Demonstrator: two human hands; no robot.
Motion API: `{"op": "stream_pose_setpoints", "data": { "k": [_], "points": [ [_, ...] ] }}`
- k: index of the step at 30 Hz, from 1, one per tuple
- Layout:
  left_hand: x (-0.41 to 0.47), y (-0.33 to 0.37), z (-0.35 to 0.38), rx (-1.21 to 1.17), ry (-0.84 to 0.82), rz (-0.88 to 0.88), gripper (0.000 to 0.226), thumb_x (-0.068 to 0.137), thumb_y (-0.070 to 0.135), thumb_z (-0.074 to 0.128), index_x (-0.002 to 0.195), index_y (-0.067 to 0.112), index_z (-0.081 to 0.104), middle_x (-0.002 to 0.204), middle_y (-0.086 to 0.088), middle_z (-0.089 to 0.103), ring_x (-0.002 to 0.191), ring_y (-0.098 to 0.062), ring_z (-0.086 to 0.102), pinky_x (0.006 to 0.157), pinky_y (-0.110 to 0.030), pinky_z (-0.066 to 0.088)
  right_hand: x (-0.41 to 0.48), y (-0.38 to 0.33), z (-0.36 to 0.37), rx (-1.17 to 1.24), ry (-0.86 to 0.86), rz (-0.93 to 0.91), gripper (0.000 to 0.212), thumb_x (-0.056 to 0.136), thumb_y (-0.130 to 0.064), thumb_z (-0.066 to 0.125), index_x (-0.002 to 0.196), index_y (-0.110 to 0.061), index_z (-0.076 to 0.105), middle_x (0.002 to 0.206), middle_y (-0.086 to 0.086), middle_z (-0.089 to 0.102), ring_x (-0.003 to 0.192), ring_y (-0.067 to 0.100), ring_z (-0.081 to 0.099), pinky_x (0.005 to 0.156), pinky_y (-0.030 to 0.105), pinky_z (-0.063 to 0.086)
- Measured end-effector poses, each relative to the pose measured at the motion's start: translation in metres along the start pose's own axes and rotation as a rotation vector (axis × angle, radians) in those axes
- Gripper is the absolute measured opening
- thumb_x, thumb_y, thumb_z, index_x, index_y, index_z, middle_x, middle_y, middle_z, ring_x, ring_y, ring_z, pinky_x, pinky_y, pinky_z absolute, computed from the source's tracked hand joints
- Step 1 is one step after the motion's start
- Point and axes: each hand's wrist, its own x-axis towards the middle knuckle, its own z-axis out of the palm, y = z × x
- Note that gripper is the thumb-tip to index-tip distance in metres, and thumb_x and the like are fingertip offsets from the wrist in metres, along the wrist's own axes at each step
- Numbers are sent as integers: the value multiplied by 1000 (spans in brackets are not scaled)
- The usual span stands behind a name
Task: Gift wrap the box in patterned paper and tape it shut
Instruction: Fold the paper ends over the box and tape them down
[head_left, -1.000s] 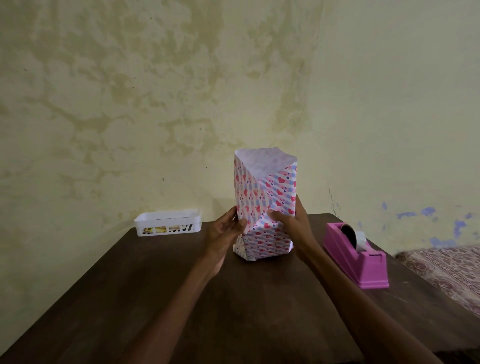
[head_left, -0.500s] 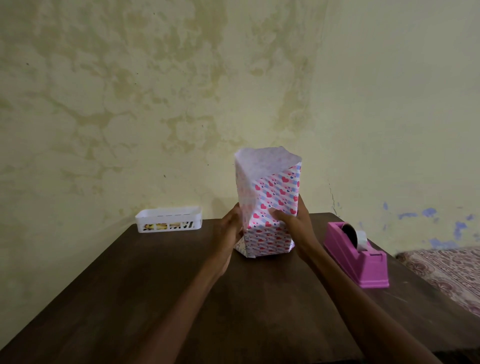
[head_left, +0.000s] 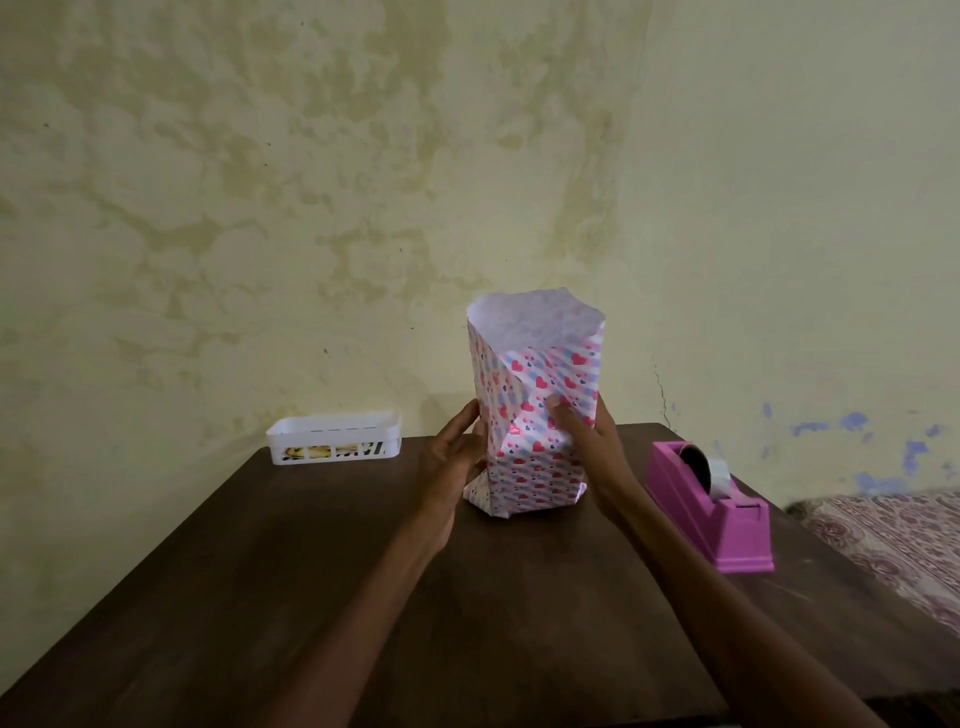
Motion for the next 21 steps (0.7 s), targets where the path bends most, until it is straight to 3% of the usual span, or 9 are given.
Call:
{"op": "stream_pose_setpoints", "data": {
  "k": [3, 8, 15, 18, 21],
  "points": [
    [-3, 2, -1, 31, -27, 13, 40, 86, 25, 69, 117, 47, 59, 118, 15, 64, 108, -7, 63, 83, -31, 57, 0, 2, -2, -30, 7, -34, 76, 77, -66, 65, 140, -32, 39, 135, -5, 58, 120, 19, 59, 105, 53, 45],
    [-4, 5, 2, 21, 6, 10, 47, 79, 31, 75, 123, 32, 60, 112, 14, 67, 104, -12, 66, 86, -42, 57, 0, 3, -3, -72, 15, -43, 59, 91, -46, 60, 143, -31, 38, 140, -2, 54, 125, 21, 55, 107, 49, 43],
    [0, 6, 7, 26, 40, 8, 51, 73, 32, 80, 118, 30, 56, 120, 7, 62, 109, -15, 62, 87, -45, 56, 0, 2, -3, -133, 72, -44, 49, 97, -36, 54, 144, -30, 39, 142, -3, 52, 128, 19, 50, 107, 45, 41],
    [-1, 7, 10, 51, 34, 19, 62, 69, 44, 80, 124, 39, 51, 125, 9, 58, 112, -12, 59, 89, -42, 55, -1, 3, -3, -128, 96, -10, 49, 96, -35, 57, 142, -29, 41, 142, 0, 53, 129, 23, 52, 108, 50, 41],
    [-1, 5, 14, 169, 40, 73, 73, 73, 41, 78, 136, 41, 41, 127, 10, 51, 114, -9, 54, 88, -37, 55, -2, 0, -2, -181, 84, -31, 49, 97, -38, 53, 143, -25, 41, 142, 3, 52, 129, 22, 51, 108, 45, 42]
  ]
}}
